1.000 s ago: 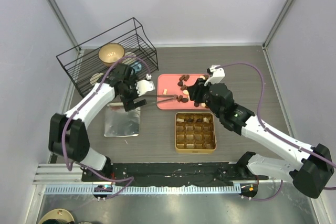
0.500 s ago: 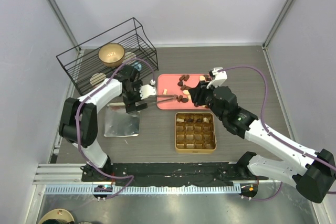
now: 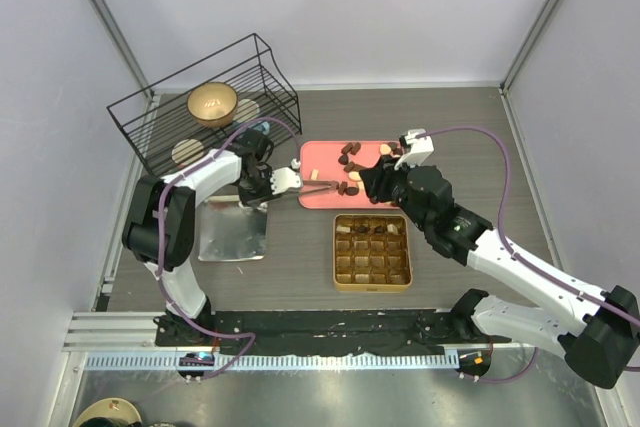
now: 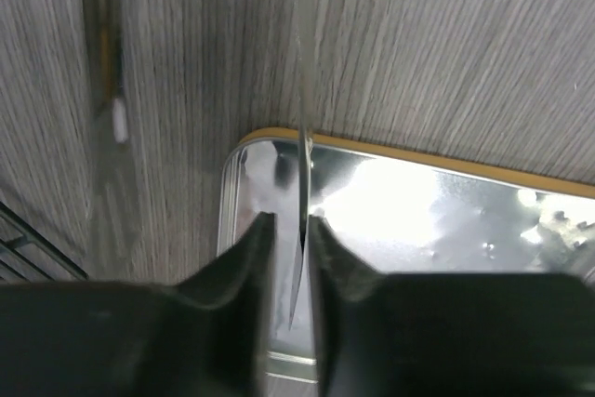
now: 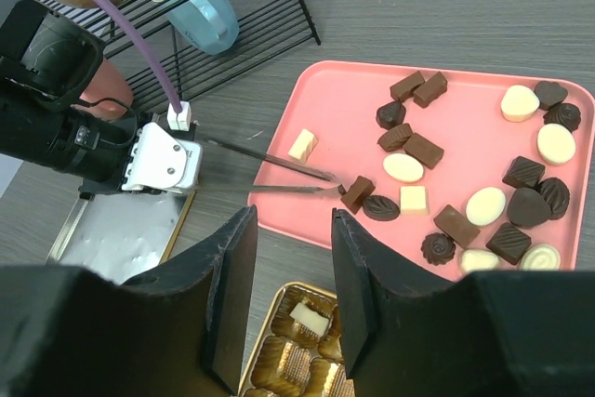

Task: Pack the chocolate
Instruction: Pick up the clamp from the plate.

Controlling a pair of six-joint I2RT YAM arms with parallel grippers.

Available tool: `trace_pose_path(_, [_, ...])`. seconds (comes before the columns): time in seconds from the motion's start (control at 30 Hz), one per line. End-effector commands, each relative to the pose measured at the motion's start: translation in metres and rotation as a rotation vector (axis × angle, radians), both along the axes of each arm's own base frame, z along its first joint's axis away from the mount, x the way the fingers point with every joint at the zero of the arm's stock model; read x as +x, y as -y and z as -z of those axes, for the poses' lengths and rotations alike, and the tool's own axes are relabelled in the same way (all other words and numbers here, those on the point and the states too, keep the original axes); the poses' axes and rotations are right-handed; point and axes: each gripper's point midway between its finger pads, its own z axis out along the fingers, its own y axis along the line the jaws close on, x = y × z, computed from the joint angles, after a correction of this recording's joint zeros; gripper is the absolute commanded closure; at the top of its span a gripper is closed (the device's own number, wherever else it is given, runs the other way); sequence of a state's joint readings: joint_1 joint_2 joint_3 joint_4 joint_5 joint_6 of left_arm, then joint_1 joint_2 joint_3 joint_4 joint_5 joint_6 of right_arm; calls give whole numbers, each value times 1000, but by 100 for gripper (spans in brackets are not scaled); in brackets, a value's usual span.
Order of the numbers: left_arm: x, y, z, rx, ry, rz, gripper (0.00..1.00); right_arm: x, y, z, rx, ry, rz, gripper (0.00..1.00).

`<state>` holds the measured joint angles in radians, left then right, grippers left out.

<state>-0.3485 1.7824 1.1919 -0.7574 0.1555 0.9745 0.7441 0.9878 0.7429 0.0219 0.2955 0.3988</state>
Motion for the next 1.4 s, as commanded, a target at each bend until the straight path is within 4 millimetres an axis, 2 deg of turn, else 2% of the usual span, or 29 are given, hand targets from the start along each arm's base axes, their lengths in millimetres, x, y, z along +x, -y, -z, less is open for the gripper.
trace_pose_path(0.0, [8, 5, -6, -12, 52, 13, 83, -1, 0, -26, 66, 63, -6, 57])
trace_pose_path(0.17, [6, 8, -11, -28, 56, -6, 96, -4, 1, -30, 71, 65, -9, 57])
trace_pose_path(0.27, [0, 12, -23, -42, 63, -6, 100, -5, 2, -32, 65, 74, -12, 57])
trace_pose_path(0.33, [0, 18, -42, -80, 81, -31, 100, -5, 3, -34, 61, 83, -14, 57])
trace_pose_path(0.4, [-13, 26, -57, -121, 41, -57, 100, -5, 3, -40, 62, 95, -18, 57])
trace_pose_path(0.43, [-11, 33, -78, -154, 72, -59, 100, -6, 3, -43, 62, 101, -23, 57])
trace_pose_path(0.5, [-26, 42, -101, -215, 30, -74, 100, -9, 4, -55, 78, 123, -33, 57])
trace_pose_path(0.53, [-25, 49, -128, -268, 50, -107, 100, -11, 4, -61, 87, 135, -40, 57])
trace_pose_path(0.57, [-41, 57, -140, -319, -18, -116, 100, -15, 4, -69, 97, 154, -58, 57])
trace_pose_path(0.6, [-49, 61, -152, -351, -51, -130, 100, -21, 6, -82, 120, 182, -76, 56])
trace_pose_path(0.63, [-50, 70, -179, -416, -57, -160, 100, -29, 2, -91, 134, 201, -121, 55])
trace_pose_path(0.67, [-57, 76, -192, -455, -84, -168, 100, -34, 1, -101, 144, 223, -149, 52])
trace_pose_path(0.7, [-77, 84, -206, -514, -176, -166, 100, -44, 4, -115, 155, 266, -181, 49])
trace_pose_path(0.73, [-81, 91, -227, -571, -181, -167, 100, -56, -2, -122, 169, 281, -249, 46])
trace_pose_path(0.77, [-90, 96, -240, -617, -216, -194, 100, -63, -2, -135, 183, 303, -278, 35])
trace_pose_path(0.87, [-118, 115, -282, -786, -340, -180, 100, -94, -15, -145, 193, 303, -452, 16])
trace_pose_path(0.9, [-126, 118, -292, -821, -365, -169, 100, -99, -18, -143, 191, 295, -483, 7])
trace_pose_path(0.93, [-137, 122, -309, -879, -415, -143, 100, -103, -19, -144, 203, 289, -506, 4])
trace_pose_path(1.0, [-150, 126, -324, -924, -496, -147, 100, -113, -25, -147, 210, 288, -572, 3])
trace_pose_path(1.03, [-160, 129, -341, -978, -545, -109, 100, -116, -26, -150, 214, 291, -587, 2])
trace_pose_path(1.17, [-184, 130, -366, -1046, -711, -96, 100, -118, -33, -163, 209, 309, -635, 1])
trace_pose_path(1.23, [-190, 128, -367, -1052, -731, -105, 100, -122, -38, -170, 210, 315, -682, 1])
trace_pose_path(1.27, [-195, 127, -370, -1057, -760, -107, 100, -121, -38, -180, 211, 333, -687, 1])
trace_pose_path(1.33, [-201, 126, -371, -1061, -772, -105, 100, -117, -43, -179, 199, 316, -709, 0])
trace_pose_path(1.37, [-202, 125, -370, -1061, -771, -104, 100, -118, -43, -189, 200, 333, -720, 0])
